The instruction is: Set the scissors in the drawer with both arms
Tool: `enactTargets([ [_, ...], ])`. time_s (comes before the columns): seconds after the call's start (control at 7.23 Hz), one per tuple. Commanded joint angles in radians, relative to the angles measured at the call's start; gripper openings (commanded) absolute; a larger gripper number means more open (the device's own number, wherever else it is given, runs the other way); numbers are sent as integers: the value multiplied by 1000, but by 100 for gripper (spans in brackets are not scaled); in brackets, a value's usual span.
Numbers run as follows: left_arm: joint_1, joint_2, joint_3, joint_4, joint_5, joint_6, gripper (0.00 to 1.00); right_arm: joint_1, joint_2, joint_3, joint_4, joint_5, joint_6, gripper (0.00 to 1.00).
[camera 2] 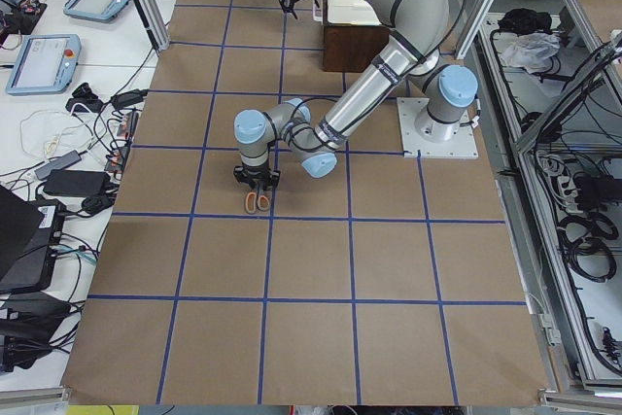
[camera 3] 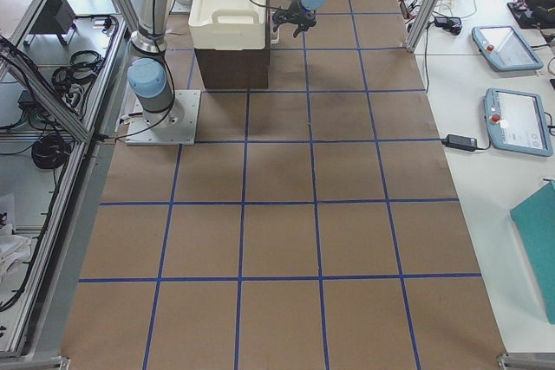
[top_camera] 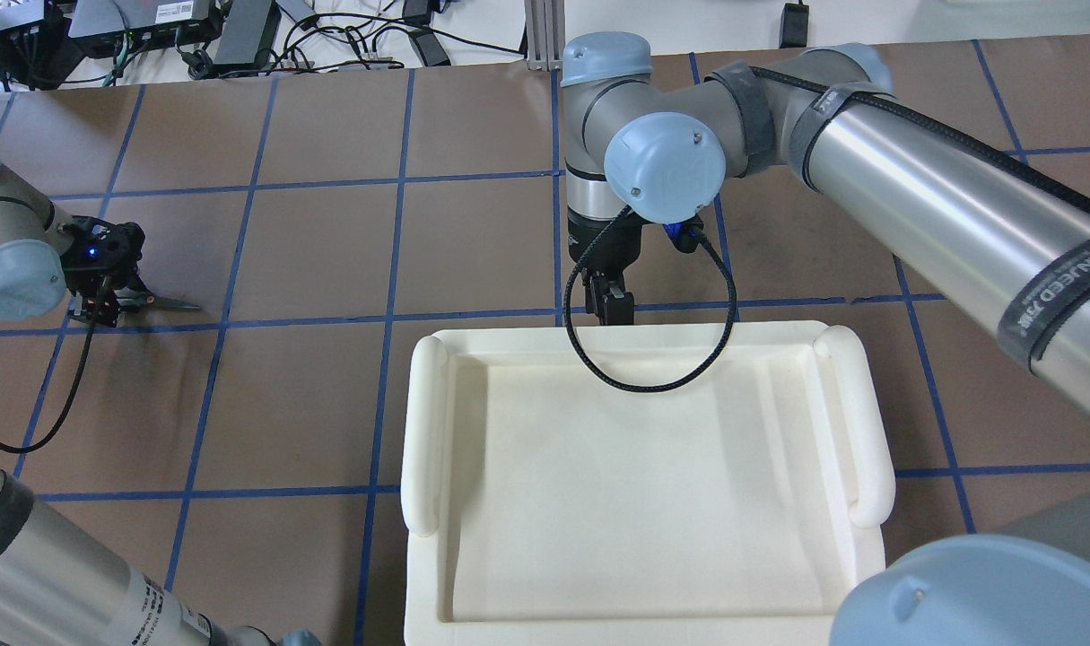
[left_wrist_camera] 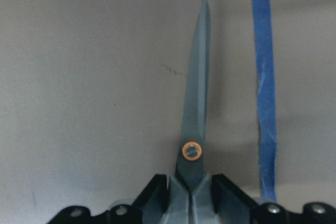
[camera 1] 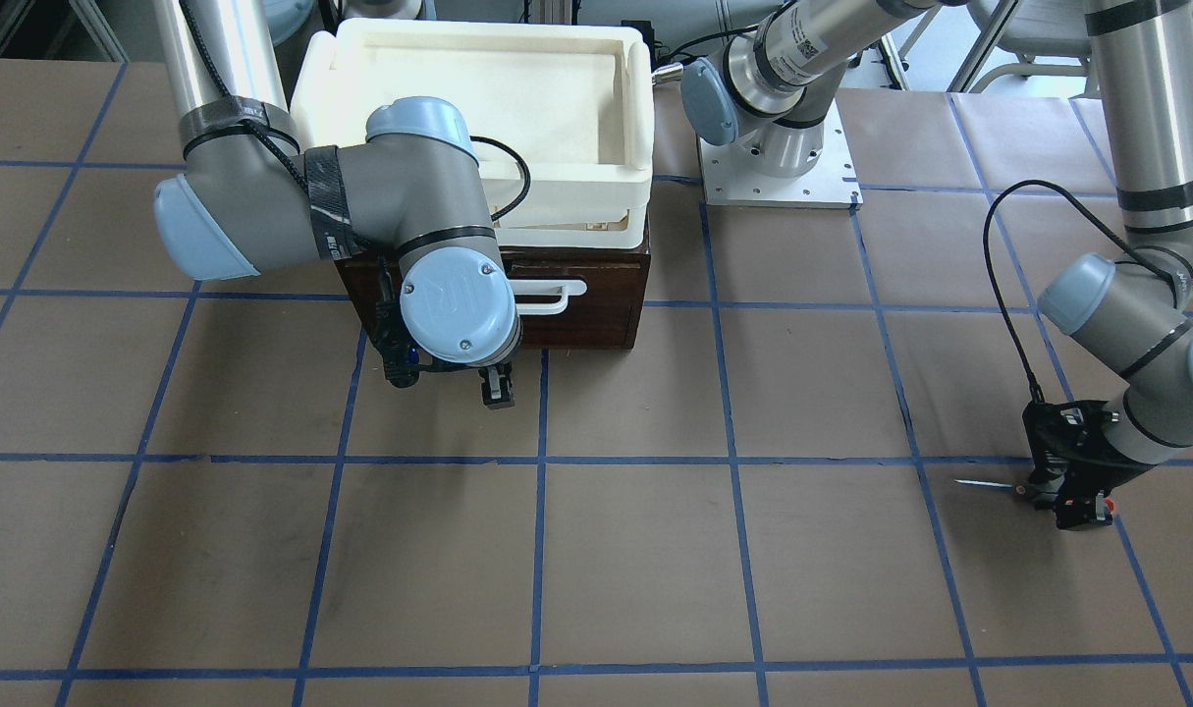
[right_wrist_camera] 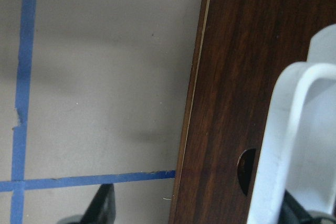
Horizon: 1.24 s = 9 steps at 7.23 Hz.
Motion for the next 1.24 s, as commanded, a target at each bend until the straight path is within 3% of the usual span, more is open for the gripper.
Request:
enactTargets([
  [0.0, -15, 43, 1, -16, -21, -2, 12, 0, 2, 0, -7, 0, -5, 100],
  [0.41, -24, 176, 6, -155, -61, -22, 12, 0, 1, -3, -48, -2, -22, 100],
  [0.55, -36, 233, 23, -257, -80, -60, 12, 0, 2, -3, -82, -3, -26, 100],
  [1.11, -232, 371, 184, -629, -24, -311, 12, 0, 1, -12, -102, -11, -68, 100],
])
